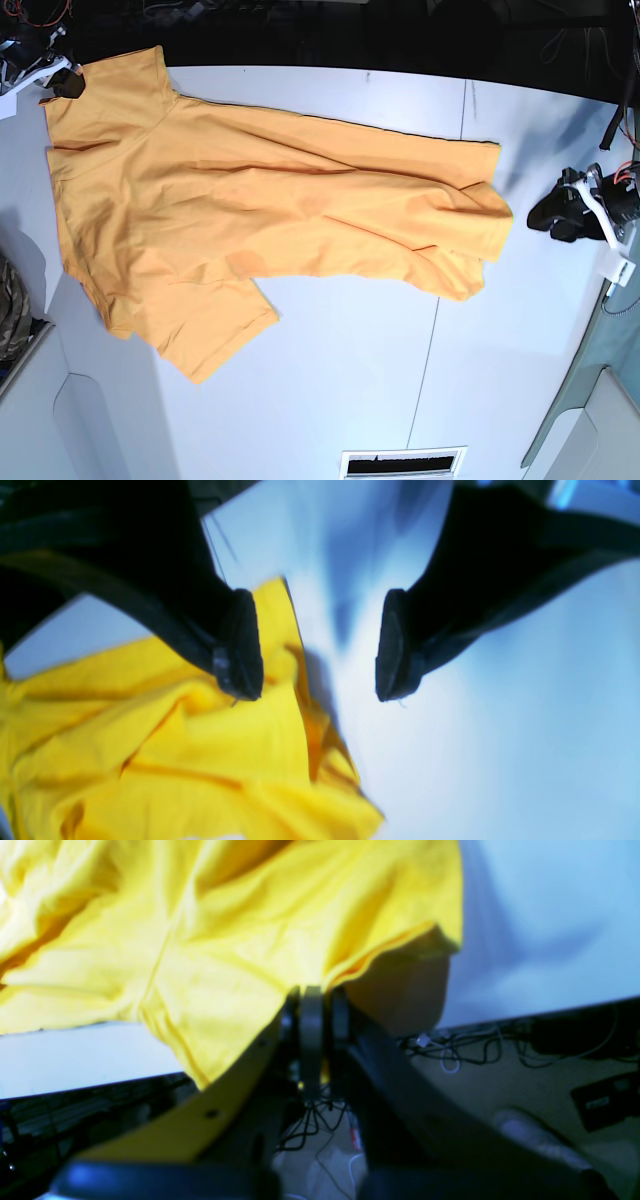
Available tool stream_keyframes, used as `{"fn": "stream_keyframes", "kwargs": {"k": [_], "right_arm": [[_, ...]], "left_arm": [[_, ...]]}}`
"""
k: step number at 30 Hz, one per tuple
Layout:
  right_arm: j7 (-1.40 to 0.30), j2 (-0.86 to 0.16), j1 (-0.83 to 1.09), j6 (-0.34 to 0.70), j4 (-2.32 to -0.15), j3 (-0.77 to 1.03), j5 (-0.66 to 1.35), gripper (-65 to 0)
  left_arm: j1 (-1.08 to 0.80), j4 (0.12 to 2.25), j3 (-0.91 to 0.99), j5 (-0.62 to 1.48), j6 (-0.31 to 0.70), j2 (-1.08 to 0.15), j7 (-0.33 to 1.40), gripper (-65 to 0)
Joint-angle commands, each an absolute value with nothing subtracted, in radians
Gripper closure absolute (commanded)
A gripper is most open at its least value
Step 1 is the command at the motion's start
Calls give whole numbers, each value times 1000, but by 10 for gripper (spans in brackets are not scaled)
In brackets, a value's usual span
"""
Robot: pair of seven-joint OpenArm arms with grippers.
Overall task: Layout the t-shirt on the table in an organized manner, then fold the t-shirt properly
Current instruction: 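Regrasp the shirt hem corner with the left gripper and pull it straight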
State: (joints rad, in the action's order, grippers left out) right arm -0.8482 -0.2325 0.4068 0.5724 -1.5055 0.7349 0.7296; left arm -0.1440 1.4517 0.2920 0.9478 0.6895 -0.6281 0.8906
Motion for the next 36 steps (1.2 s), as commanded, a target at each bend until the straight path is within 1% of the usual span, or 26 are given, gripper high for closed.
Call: {"fn": "stream_keyframes", "kwargs": {"k": [1, 3, 6, 9, 15, 20, 21, 22, 23, 24, 25, 27, 29, 36], "right_arm": [[-830, -249, 408, 576, -1520, 744, 746, 0], [-826, -249, 408, 576, -1520, 744, 749, 0], [-825, -249, 408, 577, -1520, 744, 749, 0], [-823, -249, 408, 577, -1520, 744, 749, 0], [-823, -249, 408, 576, -1520, 744, 749, 0], [-823, -249, 408, 577, -1520, 744, 756, 0], [-823, -249, 408, 577, -1520, 744, 760, 0], [-823, -249, 408, 577, -1520, 744, 760, 0], [-823, -249, 408, 577, -1520, 744, 760, 0], [-823, -249, 408, 577, -1520, 744, 760, 0], [-823, -249, 408, 576, -1520, 744, 760, 0], [-823, -250, 408, 577, -1520, 744, 760, 0], [-823, -250, 408, 576, -1520, 744, 760, 0], [-827, -261, 408, 576, -1520, 744, 762, 0]], "left_arm": [[-157, 1465, 297, 977, 698, -641, 880, -391], [-196, 1465, 295, 978, 698, -620, 880, -391], [-241, 1464, 295, 894, 693, -568, 839, -391], [-252, 1427, 295, 861, 621, -521, 772, -391], [-216, 1312, 295, 817, 622, -461, 766, -391], [-220, 1296, 285, 783, 625, -435, 767, -382], [-220, 1296, 278, 784, 627, -435, 768, -342], [-220, 1296, 270, 784, 651, -435, 772, -267], [-220, 1296, 262, 786, 694, -435, 785, -171], [-219, 1297, 257, 798, 698, -435, 809, -76], [-220, 1297, 252, 831, 698, -435, 843, -3], [-226, 1299, 249, 925, 698, -439, 915, 0], [-250, 1315, 249, 991, 698, -454, 937, 0], [-397, 1502, 305, 1030, 698, -567, 940, 0]]}}
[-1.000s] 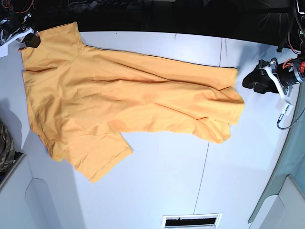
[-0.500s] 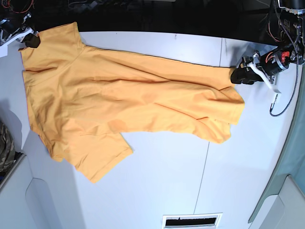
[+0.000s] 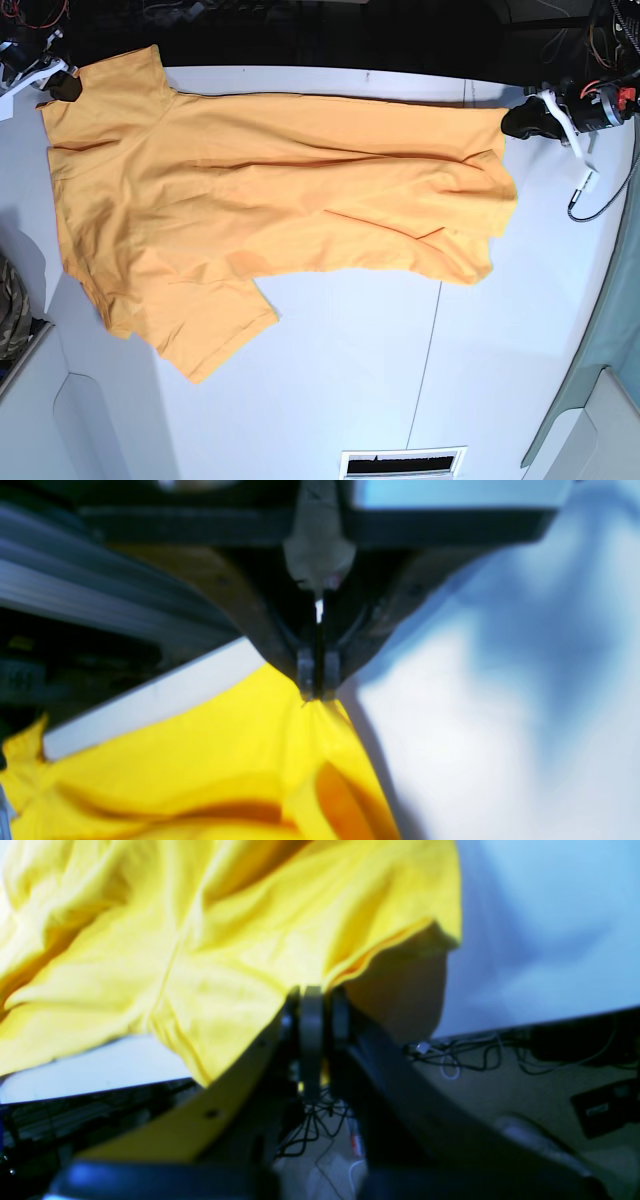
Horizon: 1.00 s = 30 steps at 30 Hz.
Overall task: Layout the t-shirt on the table in an organized manner, then fold the t-shirt properly
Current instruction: 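Regrasp the shirt hem corner with the left gripper and pull it straight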
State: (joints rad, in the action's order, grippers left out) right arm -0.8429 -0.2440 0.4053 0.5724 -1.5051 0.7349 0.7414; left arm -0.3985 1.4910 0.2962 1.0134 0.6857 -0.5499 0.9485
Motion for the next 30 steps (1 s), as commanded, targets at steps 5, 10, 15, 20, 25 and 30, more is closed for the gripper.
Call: {"fn": "stream_keyframes", "kwargs": {"k": [5, 10, 15, 20, 25, 30], "right_arm": [[-828, -272, 408, 576, -1520, 744, 767, 0], [-828, -271, 408, 576, -1520, 744, 767, 0], [-826, -272, 408, 576, -1520, 744, 767, 0], [-827, -272, 408, 576, -1520, 744, 767, 0], [-851, -272, 409, 576, -1520, 745, 764, 0], [-890, -278, 462, 577, -1551, 784, 809, 0]], "left_arm": [[-512, 1672, 373, 1076, 698, -616, 987, 0], [-593, 1759, 380, 1106, 698, -620, 1037, 0], [-626, 1759, 380, 1111, 698, -621, 1037, -33], [-617, 1760, 381, 1111, 698, -621, 1037, -246], [-561, 1776, 422, 1111, 698, -620, 991, -245], [-455, 1784, 445, 1093, 698, -620, 896, -245]]}}
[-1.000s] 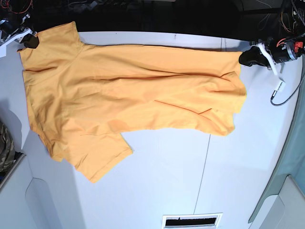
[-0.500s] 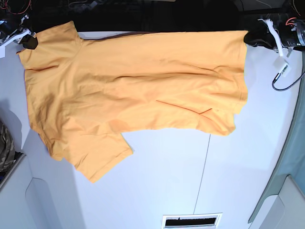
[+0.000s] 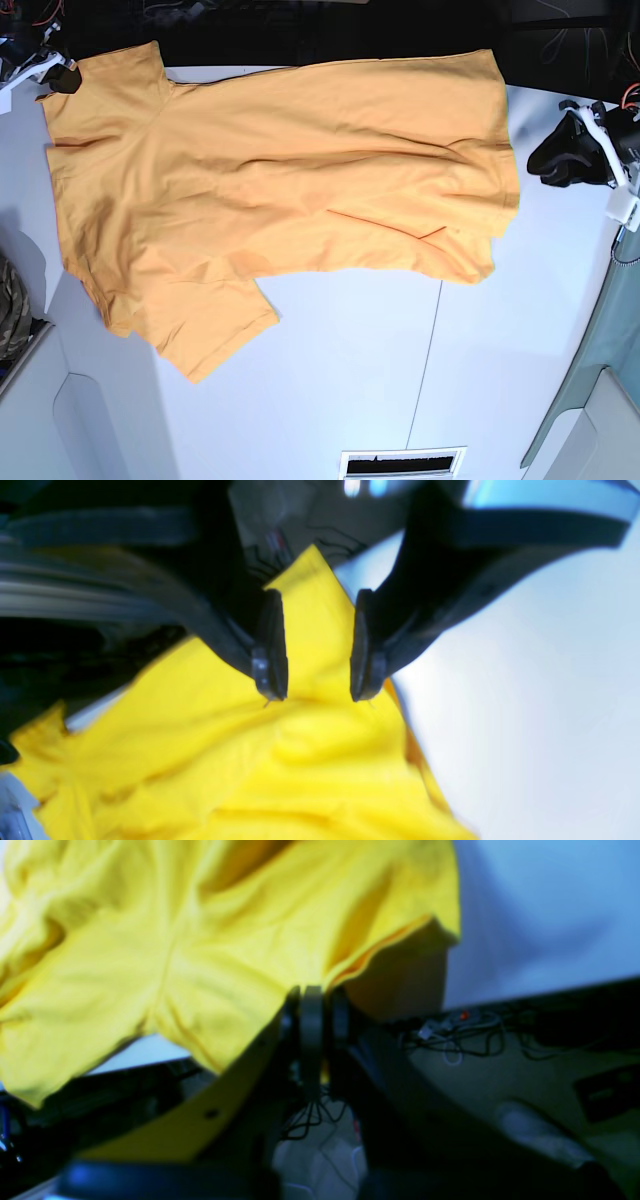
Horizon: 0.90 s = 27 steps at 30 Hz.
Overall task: Layout the t-shirt on the table in an organized manner, then fold the t-shirt properly
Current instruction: 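Regrasp the shirt hem corner with the left gripper and pull it straight, then grasp the shirt side edges with both grippers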
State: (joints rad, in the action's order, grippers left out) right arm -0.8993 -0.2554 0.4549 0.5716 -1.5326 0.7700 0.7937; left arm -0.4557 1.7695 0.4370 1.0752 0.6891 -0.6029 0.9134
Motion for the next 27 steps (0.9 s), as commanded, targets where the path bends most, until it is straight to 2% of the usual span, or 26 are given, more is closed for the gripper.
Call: {"fn": "stream_keyframes", "kwargs": {"k": [1, 4, 5, 9, 11, 18, 23, 27], "right_arm": [[-887, -279, 480, 577, -1570, 800, 813, 0], [-888, -285, 519, 577, -1626, 841, 823, 0], [-888, -286, 530, 577, -1642, 854, 823, -19], [-887, -286, 550, 576, -1668, 884, 822, -246], [-886, -286, 548, 576, -1668, 883, 823, -300], [-868, -288, 538, 576, -1694, 884, 823, -302], [-853, -289, 530, 576, -1780, 884, 810, -302], [-853, -288, 484, 575, -1810, 883, 809, -302]], "left_arm": [[-431, 1784, 442, 1079, 698, -620, 888, -245], [-367, 1779, 438, 1060, 698, -621, 886, -245], [-351, 1775, 438, 1060, 698, -620, 883, -245], [-303, 1750, 437, 1050, 698, -614, 852, -245], [-282, 1732, 432, 1031, 698, -612, 839, -245], [-179, 1644, 282, 923, 698, -612, 782, -246], [-34, 1488, 81, 711, 677, -612, 640, -332], [116, 1296, -13, 691, 661, -578, 639, -332]]}}
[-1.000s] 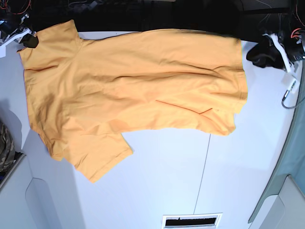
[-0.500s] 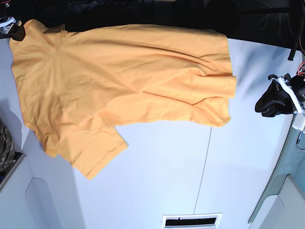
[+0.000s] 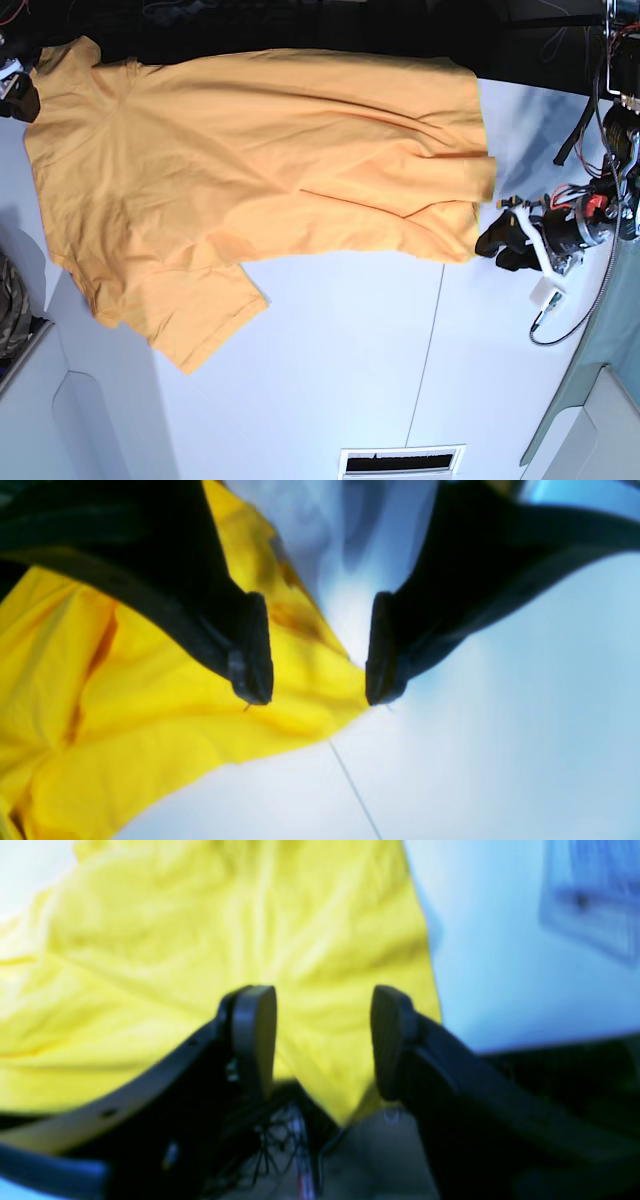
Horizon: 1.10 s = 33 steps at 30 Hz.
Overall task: Layout the t-shirt on the table in an organized manner, then fold the t-shirt properly
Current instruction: 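Grasp the shirt side edges with both grippers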
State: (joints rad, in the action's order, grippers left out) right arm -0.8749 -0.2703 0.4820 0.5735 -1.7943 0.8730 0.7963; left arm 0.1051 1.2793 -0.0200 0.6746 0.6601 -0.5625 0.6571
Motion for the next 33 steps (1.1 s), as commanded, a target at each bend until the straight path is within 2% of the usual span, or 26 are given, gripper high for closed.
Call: {"fn": "stream_keyframes", "kwargs": {"k": [1, 7, 14, 16, 17, 20, 33], "right_arm": [[-853, -287, 469, 575, -1809, 883, 809, -302], [-853, -288, 415, 576, -1805, 820, 806, -302], [-811, -287, 350, 573, -1717, 630, 712, -302], [-807, -287, 324, 573, -1674, 572, 686, -301], [-807, -287, 310, 573, -1652, 545, 675, -301], [-807, -285, 273, 573, -1589, 484, 636, -301], [-804, -285, 253, 572, -1507, 449, 609, -302]], "left_arm": [[149, 1238, -22, 678, 661, -564, 639, -332], [277, 957, -26, 672, 673, -506, 677, -332], [282, 934, -26, 669, 677, -479, 693, -322], [282, 934, -26, 670, 677, -465, 691, -261], [282, 934, -26, 670, 678, -459, 681, -209], [295, 934, -26, 669, 697, -454, 645, 0], [503, 934, -26, 664, 696, -488, 638, 0]]}}
